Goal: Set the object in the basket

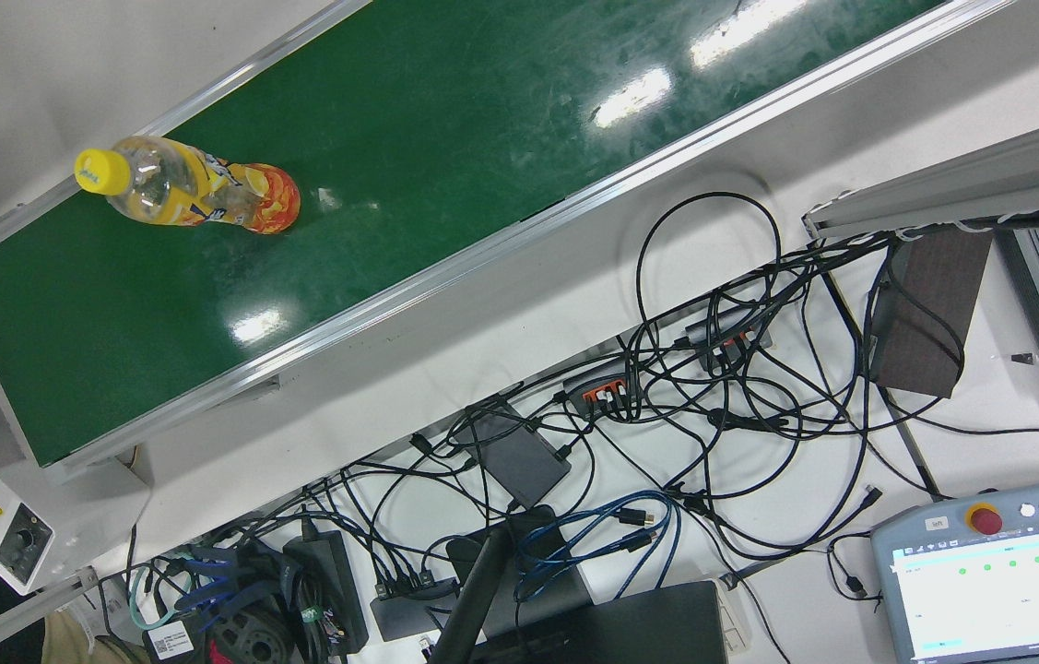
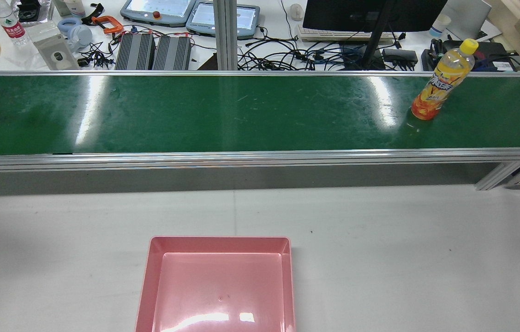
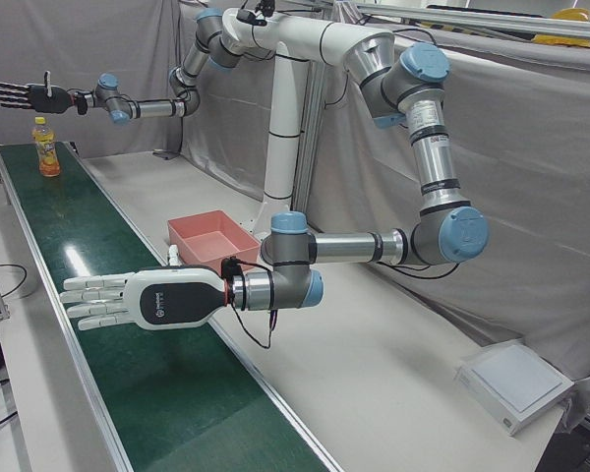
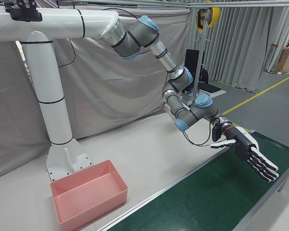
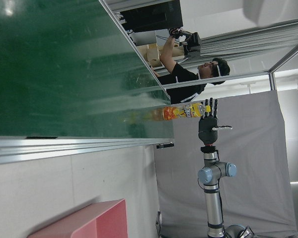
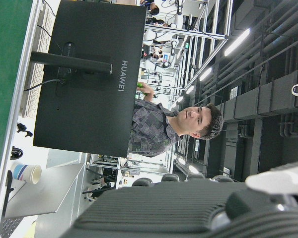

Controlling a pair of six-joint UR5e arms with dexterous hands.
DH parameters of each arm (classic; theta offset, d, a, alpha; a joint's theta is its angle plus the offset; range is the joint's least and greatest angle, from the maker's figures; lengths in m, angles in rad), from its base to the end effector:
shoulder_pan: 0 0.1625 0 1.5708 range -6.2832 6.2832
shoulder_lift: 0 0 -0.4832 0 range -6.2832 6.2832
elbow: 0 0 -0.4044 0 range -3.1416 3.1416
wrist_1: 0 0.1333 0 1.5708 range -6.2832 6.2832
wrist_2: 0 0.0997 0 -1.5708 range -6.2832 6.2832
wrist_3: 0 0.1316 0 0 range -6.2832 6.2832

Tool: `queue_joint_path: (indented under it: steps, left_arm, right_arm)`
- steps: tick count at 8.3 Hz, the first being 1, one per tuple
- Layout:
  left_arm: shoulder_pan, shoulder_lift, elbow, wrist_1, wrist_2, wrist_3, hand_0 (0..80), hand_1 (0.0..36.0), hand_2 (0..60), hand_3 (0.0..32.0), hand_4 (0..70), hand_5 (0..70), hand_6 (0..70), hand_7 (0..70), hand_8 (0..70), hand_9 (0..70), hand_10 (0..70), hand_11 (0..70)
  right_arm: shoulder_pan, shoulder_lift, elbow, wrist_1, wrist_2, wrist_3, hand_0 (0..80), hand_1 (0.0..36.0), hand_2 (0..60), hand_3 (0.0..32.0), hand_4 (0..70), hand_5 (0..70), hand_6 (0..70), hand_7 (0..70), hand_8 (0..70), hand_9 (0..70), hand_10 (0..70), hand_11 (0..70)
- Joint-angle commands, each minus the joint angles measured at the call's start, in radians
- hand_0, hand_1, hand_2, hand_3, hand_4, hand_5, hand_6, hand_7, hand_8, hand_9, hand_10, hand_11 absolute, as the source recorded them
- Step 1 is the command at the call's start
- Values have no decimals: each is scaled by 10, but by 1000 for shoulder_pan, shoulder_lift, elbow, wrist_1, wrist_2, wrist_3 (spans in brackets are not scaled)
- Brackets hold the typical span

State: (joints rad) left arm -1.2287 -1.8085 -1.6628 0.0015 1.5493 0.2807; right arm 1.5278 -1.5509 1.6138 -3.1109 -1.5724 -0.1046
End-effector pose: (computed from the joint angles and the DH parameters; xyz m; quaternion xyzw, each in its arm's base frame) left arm 0.0908 -0.6609 0.5531 -0.0187 0.8129 -0.5567 0.1700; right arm 0.1092 -0.5588 0.7071 0.0222 -0.7391 0.6714 0.0502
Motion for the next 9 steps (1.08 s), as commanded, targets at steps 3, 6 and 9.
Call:
queue_joint_path:
  steps: [3, 6, 9]
  left_arm:
    - [0, 0, -8, 2, 0, 0, 641, 121, 0, 0, 0, 0, 0, 0, 0, 0, 0, 0]
    - [2, 0, -14, 11, -2, -1, 642, 122, 0, 0, 0, 0, 0, 0, 0, 0, 0, 0]
    - [3, -3, -5, 9, -3, 0, 639, 121, 0, 0, 0, 0, 0, 0, 0, 0, 0, 0]
  right_arm:
    - [0, 0, 0, 0, 0, 0, 0, 0, 0, 0, 0, 0, 0, 0, 0, 0, 0, 0]
    - [0, 0, 0, 0, 0, 0, 0, 0, 0, 0, 0, 0, 0, 0, 0, 0, 0, 0]
    - [0, 0, 0, 0, 0, 0, 0, 0, 0, 0, 0, 0, 0, 0, 0, 0, 0, 0]
